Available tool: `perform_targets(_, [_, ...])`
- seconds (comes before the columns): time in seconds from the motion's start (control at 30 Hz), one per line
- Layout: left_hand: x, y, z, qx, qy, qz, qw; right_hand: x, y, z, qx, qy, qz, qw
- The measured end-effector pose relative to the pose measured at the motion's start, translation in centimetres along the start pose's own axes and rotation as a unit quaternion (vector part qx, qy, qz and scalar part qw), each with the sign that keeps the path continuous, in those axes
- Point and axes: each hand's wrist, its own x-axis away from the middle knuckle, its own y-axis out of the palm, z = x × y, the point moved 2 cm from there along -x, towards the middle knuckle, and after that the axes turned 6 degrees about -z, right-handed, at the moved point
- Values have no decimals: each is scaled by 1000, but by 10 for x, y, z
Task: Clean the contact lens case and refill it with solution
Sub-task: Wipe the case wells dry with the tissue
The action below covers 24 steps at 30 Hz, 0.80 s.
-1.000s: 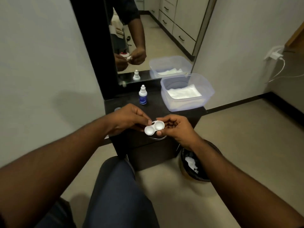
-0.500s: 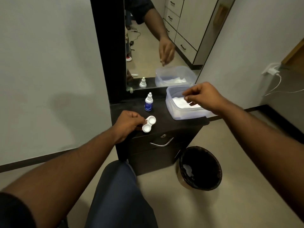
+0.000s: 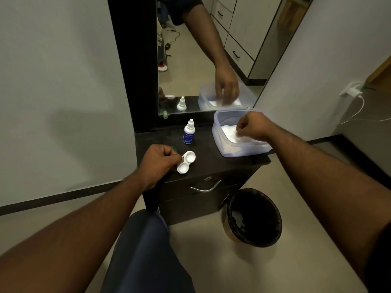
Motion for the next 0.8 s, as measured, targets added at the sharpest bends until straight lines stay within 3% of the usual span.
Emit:
perform_targets(0.07, [-1, 0, 0, 0, 2, 3, 1000, -6, -4, 8, -6, 32, 41, 999])
perform_targets(0.37, [-1, 1, 0, 5, -1, 3, 1000, -17, 3, 9, 12, 93, -2, 996])
perform_targets(0.63, [-4, 2, -4, -10, 0, 19, 1000, -17, 3, 7, 1, 87, 6, 996])
perform_targets(0.8, [-3, 1, -4, -6, -3, 17, 1000, -11, -5, 8, -52, 33, 13, 998])
